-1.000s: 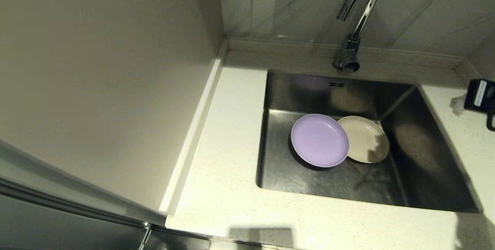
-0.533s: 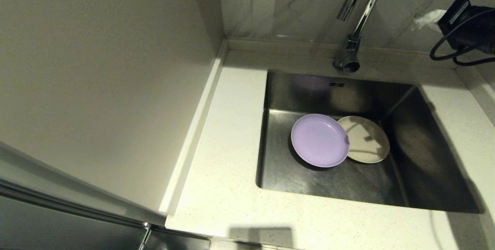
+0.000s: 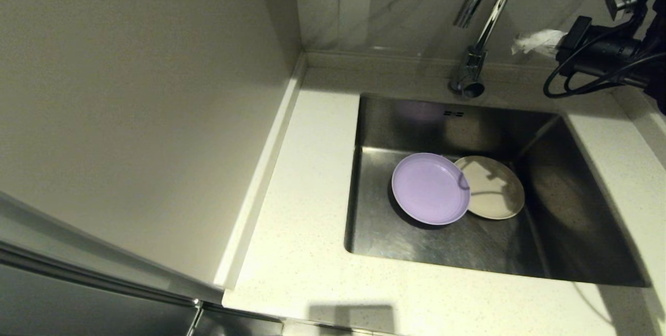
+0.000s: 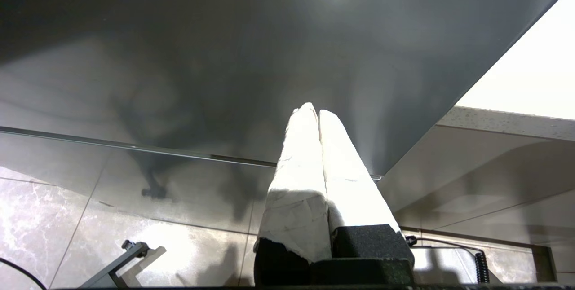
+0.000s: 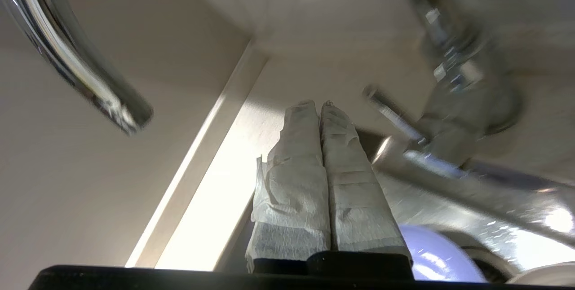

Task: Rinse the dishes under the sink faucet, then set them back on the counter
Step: Turn on the faucet

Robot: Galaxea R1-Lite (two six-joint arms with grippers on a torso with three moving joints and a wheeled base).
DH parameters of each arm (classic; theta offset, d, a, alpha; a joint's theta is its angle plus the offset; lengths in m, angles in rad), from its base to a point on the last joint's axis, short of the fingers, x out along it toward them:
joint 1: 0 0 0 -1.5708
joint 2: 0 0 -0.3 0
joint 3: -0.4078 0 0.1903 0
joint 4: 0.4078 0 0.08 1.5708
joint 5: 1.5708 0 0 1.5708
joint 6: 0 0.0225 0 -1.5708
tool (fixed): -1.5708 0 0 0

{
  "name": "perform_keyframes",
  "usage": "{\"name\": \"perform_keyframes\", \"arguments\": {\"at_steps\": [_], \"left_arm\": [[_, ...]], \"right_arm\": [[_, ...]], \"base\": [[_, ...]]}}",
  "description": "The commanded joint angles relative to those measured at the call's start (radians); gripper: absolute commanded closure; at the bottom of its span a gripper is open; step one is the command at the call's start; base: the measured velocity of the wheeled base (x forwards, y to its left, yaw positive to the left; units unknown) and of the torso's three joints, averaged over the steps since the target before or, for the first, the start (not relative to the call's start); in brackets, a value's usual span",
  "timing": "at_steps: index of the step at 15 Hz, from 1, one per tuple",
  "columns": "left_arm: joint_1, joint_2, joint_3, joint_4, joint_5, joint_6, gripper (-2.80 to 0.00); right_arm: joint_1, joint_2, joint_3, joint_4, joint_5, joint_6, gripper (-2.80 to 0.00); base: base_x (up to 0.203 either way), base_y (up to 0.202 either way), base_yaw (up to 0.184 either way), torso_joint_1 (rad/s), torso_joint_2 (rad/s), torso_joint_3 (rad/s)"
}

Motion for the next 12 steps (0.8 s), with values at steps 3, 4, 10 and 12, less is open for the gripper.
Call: {"name": "perform_keyframes", "arguments": {"at_steps": [3, 4, 10, 12], "left_arm": [[0.000, -0.002, 0.000, 0.000, 0.001, -0.001, 0.00], [0.000, -0.002, 0.000, 0.000, 0.001, -0.001, 0.00], [0.000, -0.002, 0.000, 0.000, 0.001, -0.001, 0.00], [0.000, -0.002, 0.000, 0.000, 0.001, -0.001, 0.00]], "right_arm": [[0.031, 0.044, -0.015, -0.004, 0.074, 0.006, 0.00], [0.038, 0.052, -0.032, -0.004, 0.073, 0.006, 0.00], [0.048, 0.140, -0.192, -0.007, -0.118, -0.008, 0.00], [0.057, 0.175, -0.226, -0.007, -0.151, -0.028, 0.00]], "base": [[0.000, 0.000, 0.000, 0.000, 0.00, 0.000], [0.000, 0.000, 0.000, 0.000, 0.00, 0.000], [0.000, 0.000, 0.000, 0.000, 0.00, 0.000], [0.000, 0.000, 0.000, 0.000, 0.00, 0.000]]}}
